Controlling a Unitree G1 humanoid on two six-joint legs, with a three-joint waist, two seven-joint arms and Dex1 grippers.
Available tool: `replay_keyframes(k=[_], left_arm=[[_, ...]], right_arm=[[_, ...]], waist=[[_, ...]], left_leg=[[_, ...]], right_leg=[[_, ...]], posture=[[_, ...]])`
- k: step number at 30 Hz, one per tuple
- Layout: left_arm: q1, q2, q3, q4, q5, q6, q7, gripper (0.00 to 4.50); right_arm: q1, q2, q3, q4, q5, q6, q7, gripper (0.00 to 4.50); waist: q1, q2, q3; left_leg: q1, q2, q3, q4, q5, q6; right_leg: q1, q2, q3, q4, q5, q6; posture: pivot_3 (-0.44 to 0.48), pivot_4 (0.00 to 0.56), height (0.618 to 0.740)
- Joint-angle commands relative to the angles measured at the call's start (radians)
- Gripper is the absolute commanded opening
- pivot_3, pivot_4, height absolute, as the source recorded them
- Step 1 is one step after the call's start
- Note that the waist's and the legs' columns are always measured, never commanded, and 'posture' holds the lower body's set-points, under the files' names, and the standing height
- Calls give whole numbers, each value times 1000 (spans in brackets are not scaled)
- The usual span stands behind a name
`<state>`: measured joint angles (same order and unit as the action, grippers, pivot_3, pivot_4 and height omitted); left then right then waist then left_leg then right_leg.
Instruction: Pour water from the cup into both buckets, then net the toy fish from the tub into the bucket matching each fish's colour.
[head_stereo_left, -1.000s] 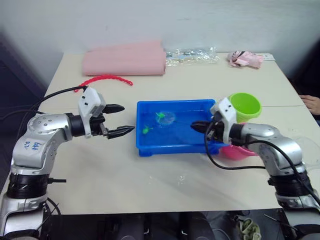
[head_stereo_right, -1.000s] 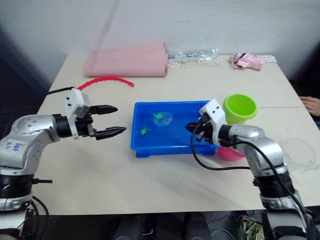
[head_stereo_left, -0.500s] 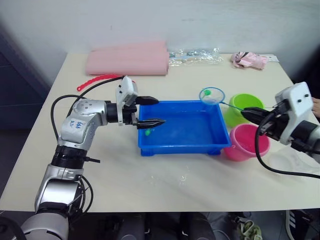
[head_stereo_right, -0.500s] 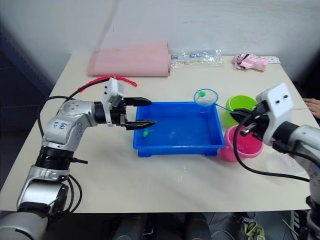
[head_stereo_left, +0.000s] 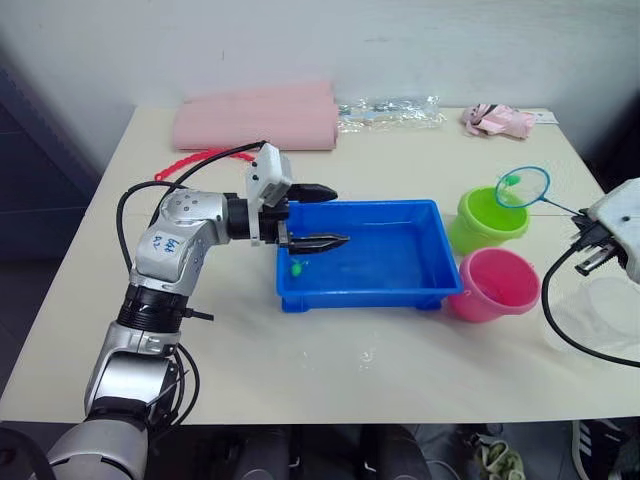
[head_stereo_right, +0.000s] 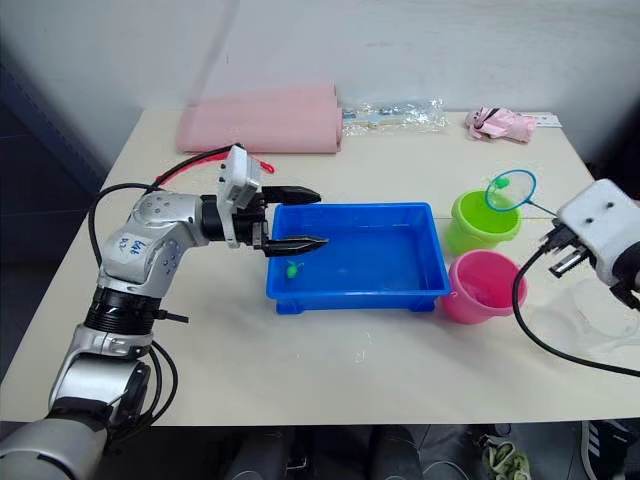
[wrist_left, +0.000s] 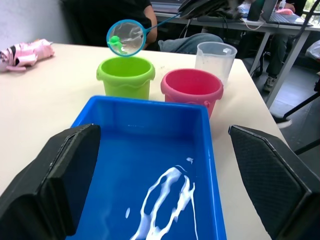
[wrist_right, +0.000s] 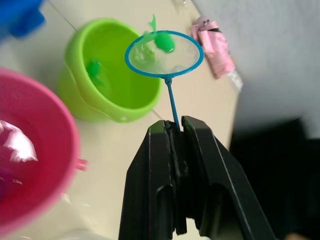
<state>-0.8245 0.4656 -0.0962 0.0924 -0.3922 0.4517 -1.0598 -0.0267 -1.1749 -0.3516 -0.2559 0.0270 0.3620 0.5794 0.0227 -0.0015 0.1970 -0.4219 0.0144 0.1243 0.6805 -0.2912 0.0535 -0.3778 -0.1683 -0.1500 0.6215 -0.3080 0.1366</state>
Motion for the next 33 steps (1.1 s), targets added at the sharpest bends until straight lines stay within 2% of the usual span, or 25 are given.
replay_keyframes(k=[1,3,6,13,18,21,22,25,27,28,31,33], left_arm=[[-9,-1,21,-42,-20,10,12,4474],[-9,2,24,-46,-21,15,15,4474],[-6,9,28,-52,-23,21,17,4474],[13,31,31,-49,-16,24,16,4474],[51,69,56,-82,-24,47,29,4474],[67,82,62,-108,-30,61,38,4474],[71,86,64,-116,-31,66,39,4474],[94,113,69,-136,-27,80,35,4474],[128,155,77,-151,-23,83,20,4474],[138,168,79,-155,-23,83,15,4474],[221,264,96,-184,-15,81,-20,4474],[278,319,108,-213,-14,85,-42,4474]], right_arm=[[24,-110,57,91,-237,-319,-63,0],[50,-194,96,162,-396,-494,-139,0],[50,-241,103,218,-499,-625,-200,0],[-12,-226,64,284,-474,-710,-178,0],[-62,-267,107,336,-544,-777,-183,0],[-80,-238,141,368,-525,-791,-163,0],[-103,-214,141,377,-484,-776,-145,0],[-200,-80,102,344,-238,-575,-35,0],[-257,16,80,253,-18,-354,67,0],[-274,41,75,222,38,-287,98,0],[-329,115,128,77,233,-153,222,0],[-353,157,202,22,257,-121,256,0]], waist=[[-2,1,0],[-2,1,0],[-3,1,0],[-3,1,0],[-5,1,1],[-4,1,1],[-4,1,1],[-6,1,1],[-10,2,1],[-16,2,1],[-21,3,1],[-25,2,1]], left_leg=[[0,0,0,0,0,0],[0,0,0,0,0,0],[0,1,0,0,0,0],[0,1,-1,0,0,-1],[0,1,-1,0,0,-1],[0,1,-1,0,0,-1],[0,1,-1,0,0,-1],[0,2,-3,1,0,-1],[0,1,-3,1,0,-1],[0,2,-3,1,1,-1],[0,3,-4,1,1,-1],[0,2,-4,0,1,-1]], right_leg=[[0,0,0,0,0,0],[0,0,0,0,0,0],[0,0,1,0,0,0],[1,0,0,-1,0,0],[1,1,0,-1,0,0],[1,1,0,-1,0,0],[1,1,-1,-1,0,0],[3,1,-2,-2,0,0],[3,1,-1,-1,0,0],[3,2,-2,-1,0,0],[2,3,-3,-1,0,-1],[2,2,-3,-1,-1,-1]], posture=[[0,150,738],[0,150,738],[0,150,738],[0,150,738],[0,150,738],[0,150,738],[0,150,738],[0,150,738],[0,150,738],[0,150,738],[0,150,738],[0,150,738]])
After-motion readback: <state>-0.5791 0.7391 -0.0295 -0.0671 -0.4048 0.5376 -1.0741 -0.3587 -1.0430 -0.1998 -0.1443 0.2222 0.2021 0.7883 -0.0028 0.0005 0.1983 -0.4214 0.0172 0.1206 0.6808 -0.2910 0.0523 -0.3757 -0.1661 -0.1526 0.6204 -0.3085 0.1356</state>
